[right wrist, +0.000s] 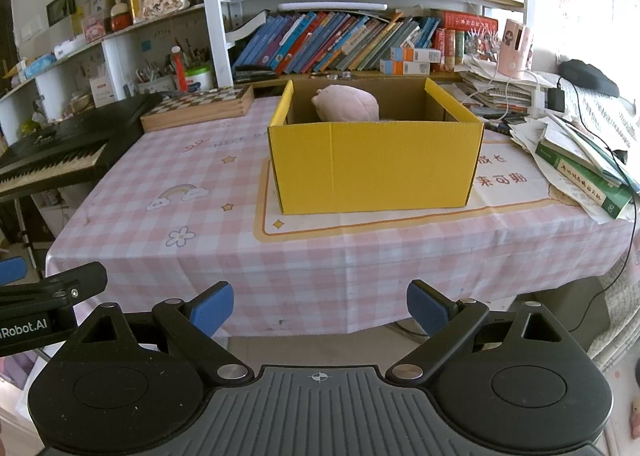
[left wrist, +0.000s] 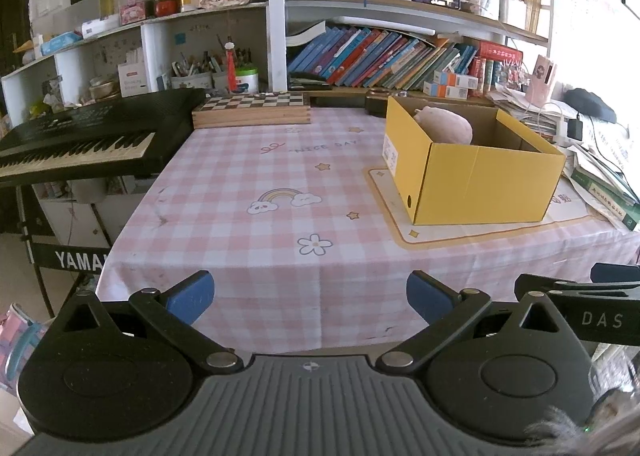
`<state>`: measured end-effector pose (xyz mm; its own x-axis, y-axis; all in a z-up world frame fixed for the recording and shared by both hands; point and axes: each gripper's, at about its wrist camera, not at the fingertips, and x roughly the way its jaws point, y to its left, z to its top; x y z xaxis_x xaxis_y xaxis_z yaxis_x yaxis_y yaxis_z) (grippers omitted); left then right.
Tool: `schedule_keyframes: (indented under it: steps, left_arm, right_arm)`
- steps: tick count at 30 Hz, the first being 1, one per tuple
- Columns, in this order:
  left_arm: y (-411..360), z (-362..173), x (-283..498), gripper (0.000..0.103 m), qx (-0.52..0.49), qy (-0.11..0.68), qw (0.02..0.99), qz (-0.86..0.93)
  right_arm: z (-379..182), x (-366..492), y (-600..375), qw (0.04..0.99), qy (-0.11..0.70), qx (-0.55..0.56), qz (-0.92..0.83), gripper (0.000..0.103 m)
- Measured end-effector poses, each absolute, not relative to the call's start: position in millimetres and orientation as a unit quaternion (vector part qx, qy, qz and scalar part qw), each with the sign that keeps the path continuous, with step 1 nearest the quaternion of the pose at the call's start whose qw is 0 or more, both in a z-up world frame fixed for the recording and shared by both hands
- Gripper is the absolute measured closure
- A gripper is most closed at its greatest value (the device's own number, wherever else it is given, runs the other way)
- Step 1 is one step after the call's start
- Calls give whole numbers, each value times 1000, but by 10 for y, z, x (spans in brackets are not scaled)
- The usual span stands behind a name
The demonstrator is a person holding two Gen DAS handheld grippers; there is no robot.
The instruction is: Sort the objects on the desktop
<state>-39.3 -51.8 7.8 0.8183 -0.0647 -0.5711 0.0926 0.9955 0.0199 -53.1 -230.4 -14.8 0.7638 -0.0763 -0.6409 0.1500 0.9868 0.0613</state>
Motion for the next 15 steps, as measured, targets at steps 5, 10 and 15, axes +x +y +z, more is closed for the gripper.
schedule_keyframes:
  steps: [5, 10, 15]
  left_arm:
    - [-519, 76, -395, 0, 22, 299, 953, -42]
    - [-533, 84, -390, 0, 20, 298, 953, -45]
    - [-526, 88, -372, 0, 15, 295, 954, -47]
  right_arm:
    - [-149, -528, -2304, 937, 339, 54, -60, 7]
    - [-162, -522, -2305, 937, 340, 53, -60, 7]
    - [-164, -514, -2304, 937, 341, 53, -60, 7]
